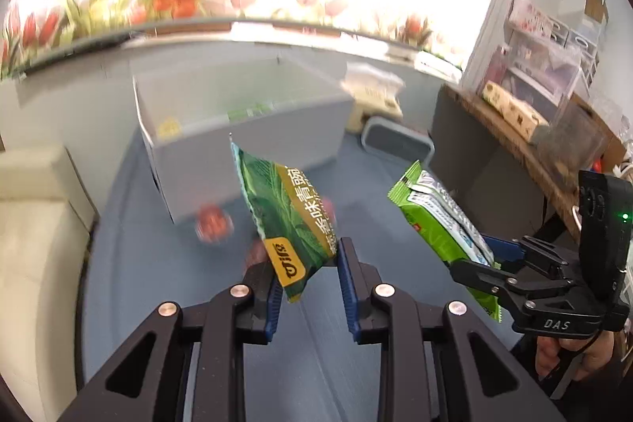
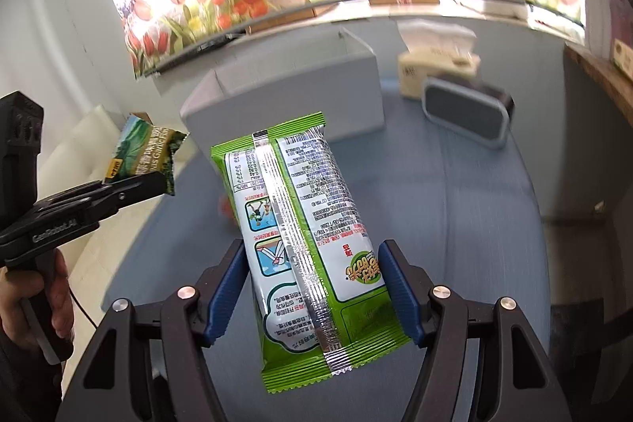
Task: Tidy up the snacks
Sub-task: 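Carry both bags over the white box and open both tools to drop them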
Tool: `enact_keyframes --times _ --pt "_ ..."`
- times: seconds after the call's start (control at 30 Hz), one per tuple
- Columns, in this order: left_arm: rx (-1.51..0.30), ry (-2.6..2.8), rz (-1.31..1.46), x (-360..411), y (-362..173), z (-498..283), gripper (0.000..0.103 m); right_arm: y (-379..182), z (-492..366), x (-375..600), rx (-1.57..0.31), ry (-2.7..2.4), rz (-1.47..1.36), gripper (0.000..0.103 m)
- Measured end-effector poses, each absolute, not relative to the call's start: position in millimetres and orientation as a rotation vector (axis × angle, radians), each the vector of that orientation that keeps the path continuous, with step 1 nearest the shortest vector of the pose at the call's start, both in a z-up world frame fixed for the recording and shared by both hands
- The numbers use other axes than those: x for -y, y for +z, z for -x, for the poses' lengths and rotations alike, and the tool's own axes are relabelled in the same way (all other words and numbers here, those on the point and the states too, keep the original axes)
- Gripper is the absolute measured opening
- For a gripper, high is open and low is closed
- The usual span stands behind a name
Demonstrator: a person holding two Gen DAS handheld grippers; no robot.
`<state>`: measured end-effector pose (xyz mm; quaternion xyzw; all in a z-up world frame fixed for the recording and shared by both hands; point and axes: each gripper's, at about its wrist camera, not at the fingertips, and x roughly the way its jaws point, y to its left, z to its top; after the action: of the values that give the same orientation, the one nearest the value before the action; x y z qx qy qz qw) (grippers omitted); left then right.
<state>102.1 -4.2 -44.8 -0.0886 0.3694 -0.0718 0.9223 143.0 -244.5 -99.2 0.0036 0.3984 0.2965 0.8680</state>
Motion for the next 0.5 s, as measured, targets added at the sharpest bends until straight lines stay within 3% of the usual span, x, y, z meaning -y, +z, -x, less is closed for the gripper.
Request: enact_keyframes --times 0.3,0.5 --pt "-0.688 -0.143 0.177 -36 10 -172 0.029 -46 -230 177 -0.781 0.627 0.024 0.072" --pt "-0.695 -0.111 0.165 -68 17 -238 0.029 -29 -309 128 -0.811 0.602 0.029 0.072"
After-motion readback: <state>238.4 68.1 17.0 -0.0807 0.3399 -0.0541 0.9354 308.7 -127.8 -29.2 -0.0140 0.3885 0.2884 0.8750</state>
